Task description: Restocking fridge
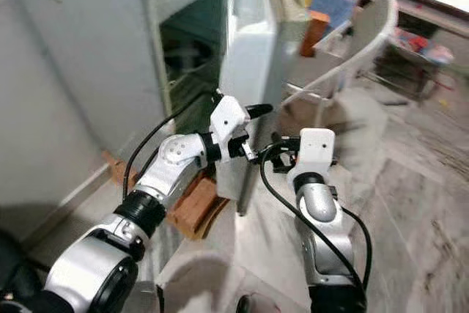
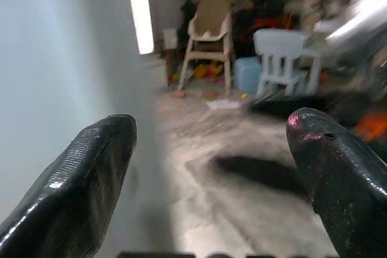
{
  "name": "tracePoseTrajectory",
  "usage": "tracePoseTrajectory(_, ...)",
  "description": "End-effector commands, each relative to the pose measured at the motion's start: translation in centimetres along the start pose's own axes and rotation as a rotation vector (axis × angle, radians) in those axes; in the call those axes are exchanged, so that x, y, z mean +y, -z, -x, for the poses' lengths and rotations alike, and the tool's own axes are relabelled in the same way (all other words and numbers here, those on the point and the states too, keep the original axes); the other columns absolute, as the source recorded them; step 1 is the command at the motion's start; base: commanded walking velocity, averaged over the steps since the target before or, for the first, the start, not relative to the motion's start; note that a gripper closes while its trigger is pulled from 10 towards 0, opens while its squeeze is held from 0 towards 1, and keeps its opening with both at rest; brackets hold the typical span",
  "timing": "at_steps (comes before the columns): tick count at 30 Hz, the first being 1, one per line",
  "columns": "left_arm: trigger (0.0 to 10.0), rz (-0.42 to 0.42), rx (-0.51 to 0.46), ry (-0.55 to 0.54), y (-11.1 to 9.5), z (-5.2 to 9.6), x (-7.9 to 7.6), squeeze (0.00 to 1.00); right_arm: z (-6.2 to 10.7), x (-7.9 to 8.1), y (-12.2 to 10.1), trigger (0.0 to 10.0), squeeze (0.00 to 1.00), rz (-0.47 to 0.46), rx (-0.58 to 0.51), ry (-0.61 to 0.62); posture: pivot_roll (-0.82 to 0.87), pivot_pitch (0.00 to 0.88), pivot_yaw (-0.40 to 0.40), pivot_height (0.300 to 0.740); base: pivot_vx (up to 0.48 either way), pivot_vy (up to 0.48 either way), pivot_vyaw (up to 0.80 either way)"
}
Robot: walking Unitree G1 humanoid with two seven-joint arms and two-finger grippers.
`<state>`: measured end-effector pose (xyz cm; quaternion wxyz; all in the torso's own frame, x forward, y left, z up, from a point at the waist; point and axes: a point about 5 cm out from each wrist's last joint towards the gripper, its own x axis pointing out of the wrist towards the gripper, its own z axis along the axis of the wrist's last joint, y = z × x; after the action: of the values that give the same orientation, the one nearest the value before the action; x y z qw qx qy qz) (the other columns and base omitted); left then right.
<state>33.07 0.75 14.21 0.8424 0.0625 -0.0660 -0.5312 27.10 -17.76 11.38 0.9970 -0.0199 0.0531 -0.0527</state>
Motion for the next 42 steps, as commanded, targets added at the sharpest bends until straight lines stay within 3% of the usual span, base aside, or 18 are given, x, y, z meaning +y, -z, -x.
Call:
tracePoseTrajectory(1,10.0,0.003,0.049,-0.084,1.2,1.9,1.4,0.00,0.1,-0.6,-0.3,10.0,0.00,0.012,-0.018,0.039,0.05,0.002,-0.073,0.740,0.000,0.000,0.00)
tracePoseTrajectory(8,10.0,0.030,0.117,-0.331,3.2,8.9,4.6,0.00,0.0,-0.9,0.0,10.0,0.00,0.027,-0.024,0.064,0.07,0.000,-0.079,0.740,0.000,-0.306,0.00)
tracePoseTrajectory(9,10.0,0.030,0.117,-0.331,3.2,8.9,4.6,0.00,0.0,-0.9,0.0,10.0,0.00,0.027,-0.024,0.064,0.07,0.000,-0.079,0.740,0.000,-0.439,0.00)
tracePoseTrajectory(10,10.0,0.046,0.130,-0.407,3.8,10.8,5.0,0.00,-0.1,-0.7,0.3,10.0,0.00,0.025,-0.016,0.068,0.07,0.000,-0.074,0.740,0.000,-0.431,0.00)
tracePoseTrajectory(12,10.0,0.070,0.135,-0.477,4.4,12.6,5.0,0.00,-0.3,-0.3,0.3,10.0,0.00,0.019,-0.015,0.063,0.07,0.000,-0.070,0.740,0.000,-0.424,-0.80)
tracePoseTrajectory(17,10.0,0.065,0.137,-0.563,5.1,14.8,4.3,0.00,-0.7,0.2,-0.1,10.0,0.00,0.010,-0.035,0.052,0.07,0.000,-0.068,0.740,0.235,-0.385,-0.80)
tracePoseTrajectory(24,10.0,0.046,0.144,-0.606,4.9,16.2,3.8,0.00,-1.2,0.8,-0.5,10.0,0.00,-0.015,-0.050,0.025,0.08,0.000,-0.071,0.740,0.337,-0.335,-0.68)
tracePoseTrajectory(34,10.0,-0.013,0.179,-0.696,3.5,18.3,4.8,0.00,-1.7,2.3,-2.0,10.0,0.00,-0.026,-0.107,-0.038,0.06,0.034,-0.058,0.740,0.428,-0.024,-0.80)
tracePoseTrajectory(42,10.0,-0.013,0.190,-0.688,3.5,17.8,4.4,0.00,-1.9,2.8,-2.6,10.0,0.00,-0.024,-0.132,-0.054,0.06,0.050,-0.051,0.740,0.443,0.000,-0.80)
